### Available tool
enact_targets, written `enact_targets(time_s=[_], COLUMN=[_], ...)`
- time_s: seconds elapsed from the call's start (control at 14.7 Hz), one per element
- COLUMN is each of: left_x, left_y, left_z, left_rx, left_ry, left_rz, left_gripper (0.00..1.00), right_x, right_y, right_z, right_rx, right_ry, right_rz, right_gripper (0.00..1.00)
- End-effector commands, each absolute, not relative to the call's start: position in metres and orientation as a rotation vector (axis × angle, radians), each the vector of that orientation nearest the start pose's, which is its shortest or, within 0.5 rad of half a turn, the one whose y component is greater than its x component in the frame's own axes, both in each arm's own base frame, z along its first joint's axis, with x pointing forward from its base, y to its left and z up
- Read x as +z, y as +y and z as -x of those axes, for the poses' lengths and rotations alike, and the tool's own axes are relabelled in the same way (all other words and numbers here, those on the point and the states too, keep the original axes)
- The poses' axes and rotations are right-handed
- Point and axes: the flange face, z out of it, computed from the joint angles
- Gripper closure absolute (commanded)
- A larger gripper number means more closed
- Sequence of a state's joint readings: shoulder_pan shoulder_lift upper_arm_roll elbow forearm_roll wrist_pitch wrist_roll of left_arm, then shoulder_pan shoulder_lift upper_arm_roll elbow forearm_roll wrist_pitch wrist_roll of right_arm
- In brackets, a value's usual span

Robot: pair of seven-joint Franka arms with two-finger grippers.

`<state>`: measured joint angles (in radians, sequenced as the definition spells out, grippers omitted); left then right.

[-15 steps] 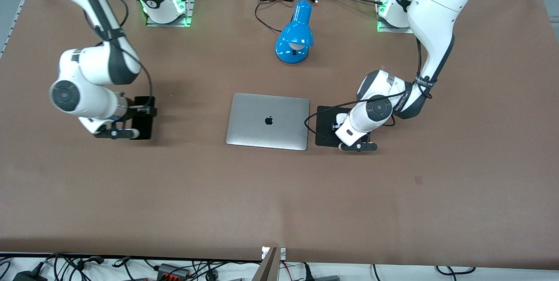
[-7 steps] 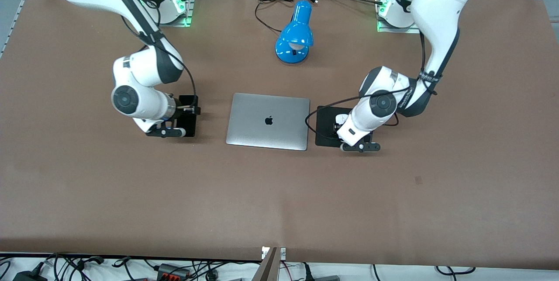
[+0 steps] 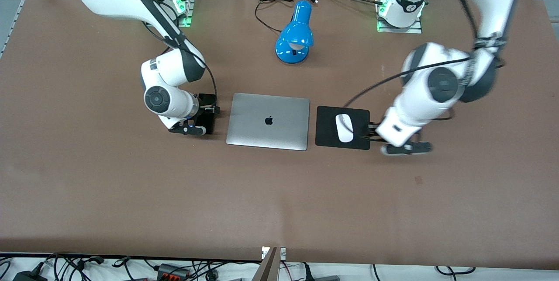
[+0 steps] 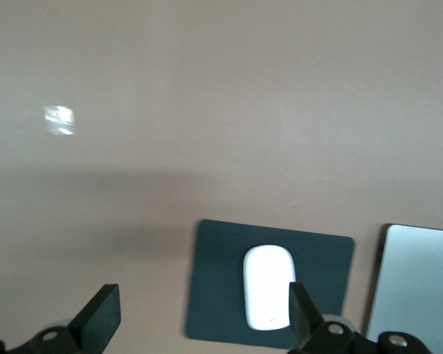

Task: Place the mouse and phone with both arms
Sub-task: 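Set the phone beside the laptop with the right gripper while the left withdraws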

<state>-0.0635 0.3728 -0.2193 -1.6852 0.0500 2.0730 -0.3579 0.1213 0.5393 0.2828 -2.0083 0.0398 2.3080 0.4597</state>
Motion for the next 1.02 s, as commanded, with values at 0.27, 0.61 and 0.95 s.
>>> enact_targets(time_s=[0.27,0.61,0.95], left_x=[0.467,0.535,0.538], left_y=[-0.049,0.003,-0.003], left_z=[-0.663,-0.645,-0.625], left_rx=[0.139,0.167,0.355], left_ry=[0.099,0.252,0.253], left_rz=[3.135,3.111,3.085], left_gripper=[0.0,0.0,0.0], right_x=[0.163,0.256,0.4], right_y=[0.222,0.215,0.178], right_z=[-0.535,-0.562,-0.623], right_rx=[0.427,0.322,0.358], right_ry=[0.247,0.238,0.25], right_rz=[3.031,3.044,3.053], right_gripper=[0.0,0.0,0.0])
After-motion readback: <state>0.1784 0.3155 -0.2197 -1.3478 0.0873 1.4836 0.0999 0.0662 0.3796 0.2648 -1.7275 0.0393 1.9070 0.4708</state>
